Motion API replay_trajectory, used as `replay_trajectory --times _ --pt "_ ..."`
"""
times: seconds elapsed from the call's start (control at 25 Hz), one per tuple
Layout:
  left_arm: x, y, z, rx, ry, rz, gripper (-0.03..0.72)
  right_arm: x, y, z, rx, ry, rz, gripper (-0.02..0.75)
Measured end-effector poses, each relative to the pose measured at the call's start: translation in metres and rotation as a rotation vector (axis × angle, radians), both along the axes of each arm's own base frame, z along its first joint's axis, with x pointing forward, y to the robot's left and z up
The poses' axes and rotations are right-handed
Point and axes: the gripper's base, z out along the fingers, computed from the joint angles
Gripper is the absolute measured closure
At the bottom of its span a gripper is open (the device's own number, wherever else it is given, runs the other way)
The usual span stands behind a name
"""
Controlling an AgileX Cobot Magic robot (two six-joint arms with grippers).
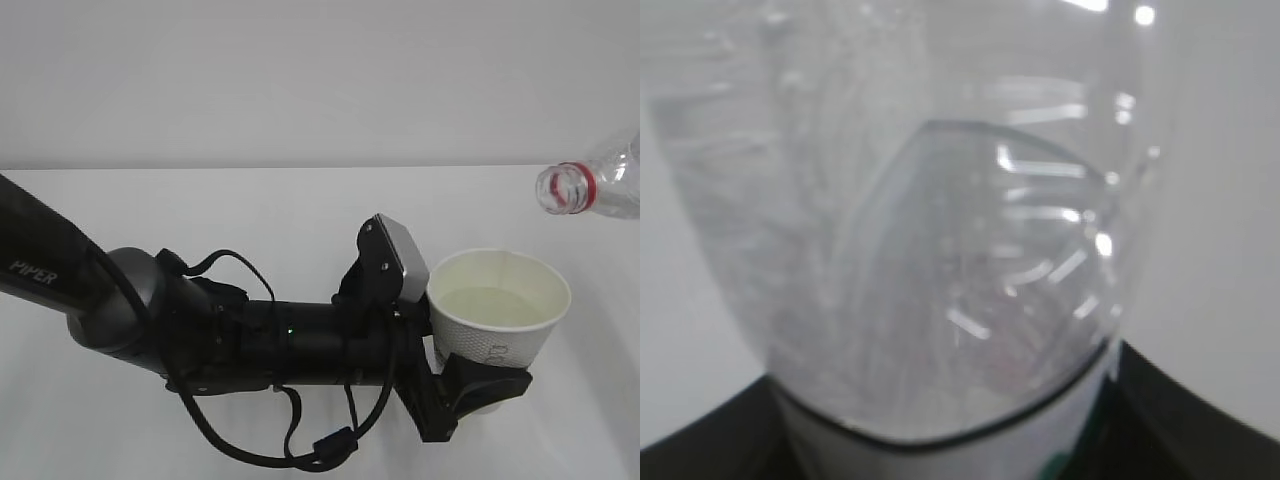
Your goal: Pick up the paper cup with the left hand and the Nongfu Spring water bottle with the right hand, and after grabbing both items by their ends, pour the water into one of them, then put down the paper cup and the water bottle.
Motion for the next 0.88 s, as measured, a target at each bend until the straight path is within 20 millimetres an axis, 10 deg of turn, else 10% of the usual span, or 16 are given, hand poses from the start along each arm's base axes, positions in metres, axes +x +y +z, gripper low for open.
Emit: replay_trajectory --times 0.88 --pt "0.0032 0.0011 -0.0037 0.04 0.011 0.039 0.143 0.0 -0.0015 -0.0001 0.404 0.013 -0.035 0.287"
